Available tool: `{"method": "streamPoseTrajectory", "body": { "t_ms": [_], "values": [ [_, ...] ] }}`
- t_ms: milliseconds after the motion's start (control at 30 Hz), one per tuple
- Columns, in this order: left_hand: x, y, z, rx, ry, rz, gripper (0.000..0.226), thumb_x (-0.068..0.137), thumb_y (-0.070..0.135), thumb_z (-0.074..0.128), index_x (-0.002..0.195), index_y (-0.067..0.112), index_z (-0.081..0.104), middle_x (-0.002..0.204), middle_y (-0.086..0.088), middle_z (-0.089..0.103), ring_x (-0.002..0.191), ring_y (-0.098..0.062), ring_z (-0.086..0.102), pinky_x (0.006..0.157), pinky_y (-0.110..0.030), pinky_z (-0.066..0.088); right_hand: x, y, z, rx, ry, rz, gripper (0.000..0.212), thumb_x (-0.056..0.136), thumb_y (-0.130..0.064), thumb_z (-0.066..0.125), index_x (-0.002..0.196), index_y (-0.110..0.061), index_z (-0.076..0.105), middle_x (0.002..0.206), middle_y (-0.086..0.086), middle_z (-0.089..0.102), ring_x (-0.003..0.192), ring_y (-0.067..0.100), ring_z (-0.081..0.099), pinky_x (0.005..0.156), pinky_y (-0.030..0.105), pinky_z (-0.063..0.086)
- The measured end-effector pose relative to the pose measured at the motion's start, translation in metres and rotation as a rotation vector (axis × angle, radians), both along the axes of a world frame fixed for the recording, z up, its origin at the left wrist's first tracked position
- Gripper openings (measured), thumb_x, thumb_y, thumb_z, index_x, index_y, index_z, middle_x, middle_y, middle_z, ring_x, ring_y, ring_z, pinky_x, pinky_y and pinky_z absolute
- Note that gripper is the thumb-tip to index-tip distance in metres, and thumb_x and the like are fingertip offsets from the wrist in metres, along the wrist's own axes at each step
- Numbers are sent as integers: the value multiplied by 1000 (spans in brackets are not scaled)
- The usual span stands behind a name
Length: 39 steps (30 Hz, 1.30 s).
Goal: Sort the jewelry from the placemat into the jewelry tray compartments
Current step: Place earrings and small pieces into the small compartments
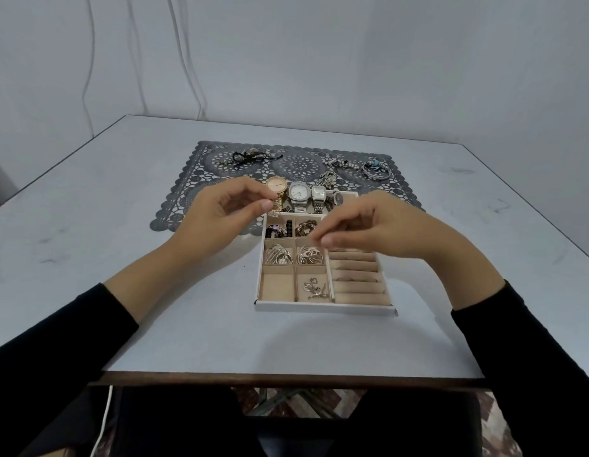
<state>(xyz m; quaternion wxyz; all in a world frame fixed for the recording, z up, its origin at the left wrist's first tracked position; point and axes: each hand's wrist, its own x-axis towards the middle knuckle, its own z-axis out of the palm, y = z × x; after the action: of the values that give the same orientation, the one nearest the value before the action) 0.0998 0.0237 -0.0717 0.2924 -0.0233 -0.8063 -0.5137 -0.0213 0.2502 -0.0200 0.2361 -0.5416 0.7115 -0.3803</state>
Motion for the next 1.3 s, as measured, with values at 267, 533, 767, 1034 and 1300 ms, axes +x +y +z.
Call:
{"method": "streamPoseTrajectory", "body": {
  "t_ms": [267, 533, 767, 1034, 1300],
  "values": [
    [2, 8, 2, 38, -55, -41, 14, 84, 18, 67, 97, 20, 70, 86, 8, 74, 84, -9, 69, 69, -19, 55, -37, 19, -36, -277, 40, -584, 16, 93, -14, 61, 102, -22, 71, 90, -1, 71, 73, 3, 61, 58, 19, 49],
    [8, 13, 4, -34, -116, -116, 16, 83, 17, 67, 97, 10, 71, 91, -6, 73, 83, -11, 68, 81, -26, 55, -53, 31, -67, 65, 502, -655, 49, 97, -29, 51, 143, -15, 42, 148, 0, 43, 137, 17, 38, 112, 31, 30],
    [12, 12, 6, -94, -200, -241, 12, 84, 20, 70, 95, 20, 74, 93, 2, 75, 91, -15, 71, 85, -22, 54, -50, 35, -67, 227, 502, -614, 51, 100, -34, 44, 145, -11, 36, 148, 5, 42, 136, 21, 37, 104, 26, 28],
    [19, 11, 8, -320, -259, -322, 19, 84, 43, 68, 99, 34, 74, 93, 13, 75, 90, -12, 70, 84, -18, 51, -49, 34, -66, 243, 536, -606, 47, 101, -34, 42, 141, -10, 40, 144, 6, 46, 132, 21, 40, 99, 26, 30],
    [21, 9, 14, -454, -303, -412, 18, 86, 35, 69, 98, 25, 76, 92, 10, 74, 89, -13, 70, 82, -29, 54, -50, 33, -68, 242, 534, -602, 42, 101, -32, 43, 136, -9, 45, 136, 8, 51, 125, 23, 45, 90, 24, 30]
  ]
}}
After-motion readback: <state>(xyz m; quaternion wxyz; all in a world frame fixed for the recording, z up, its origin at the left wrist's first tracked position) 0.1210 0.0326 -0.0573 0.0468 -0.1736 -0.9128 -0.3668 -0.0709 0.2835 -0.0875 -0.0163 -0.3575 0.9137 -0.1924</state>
